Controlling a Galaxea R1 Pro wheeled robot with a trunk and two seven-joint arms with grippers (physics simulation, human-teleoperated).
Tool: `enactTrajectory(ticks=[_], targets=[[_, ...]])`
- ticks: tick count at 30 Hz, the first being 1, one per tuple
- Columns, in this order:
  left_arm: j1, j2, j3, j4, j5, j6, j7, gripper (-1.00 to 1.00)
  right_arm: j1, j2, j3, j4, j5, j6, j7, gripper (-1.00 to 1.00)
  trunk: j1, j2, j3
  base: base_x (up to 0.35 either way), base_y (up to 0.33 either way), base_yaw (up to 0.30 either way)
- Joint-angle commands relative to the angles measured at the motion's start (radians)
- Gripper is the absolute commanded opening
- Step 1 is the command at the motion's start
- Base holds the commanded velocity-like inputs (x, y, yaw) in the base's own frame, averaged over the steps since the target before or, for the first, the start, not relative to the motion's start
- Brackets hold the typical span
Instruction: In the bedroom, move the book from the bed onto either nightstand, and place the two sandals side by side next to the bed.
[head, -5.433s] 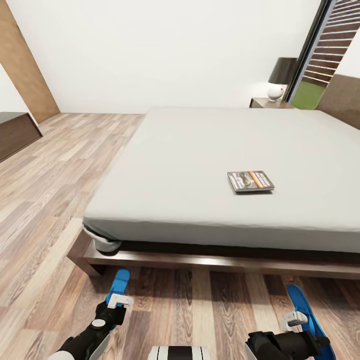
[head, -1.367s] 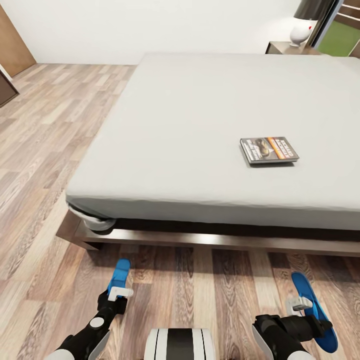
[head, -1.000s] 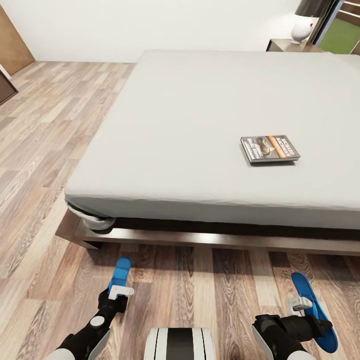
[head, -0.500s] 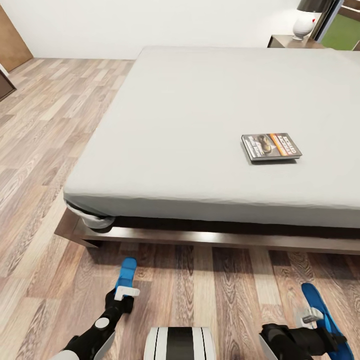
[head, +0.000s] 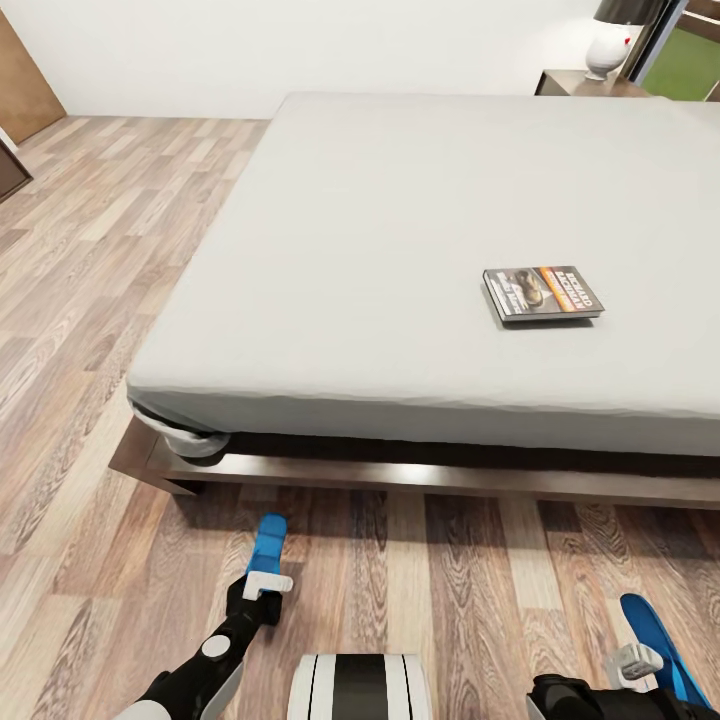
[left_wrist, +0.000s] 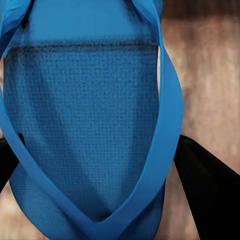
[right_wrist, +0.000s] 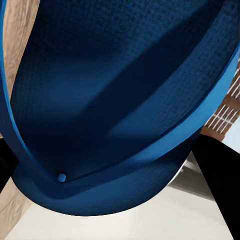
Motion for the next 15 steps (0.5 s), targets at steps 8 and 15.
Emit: enactTrajectory(ticks=[8, 15], targets=[[0.029, -0.028, -0.01, -0.012, -0.009, 0.017, 0.018, -1.0, 0.028, -0.008, 0.034, -0.029, 0.004, -0.005, 0.003, -1.0, 0.0, 0.0, -0.001, 0.0, 0.0, 0.0], [0.072, -0.038, -0.01, -0.016, -0.01, 0.022, 0.018, -1.0, 0.069, -0.009, 0.054, -0.034, 0.006, -0.006, 0.009, -1.0, 0.0, 0.0, -0.001, 0.0, 0.0, 0.0]])
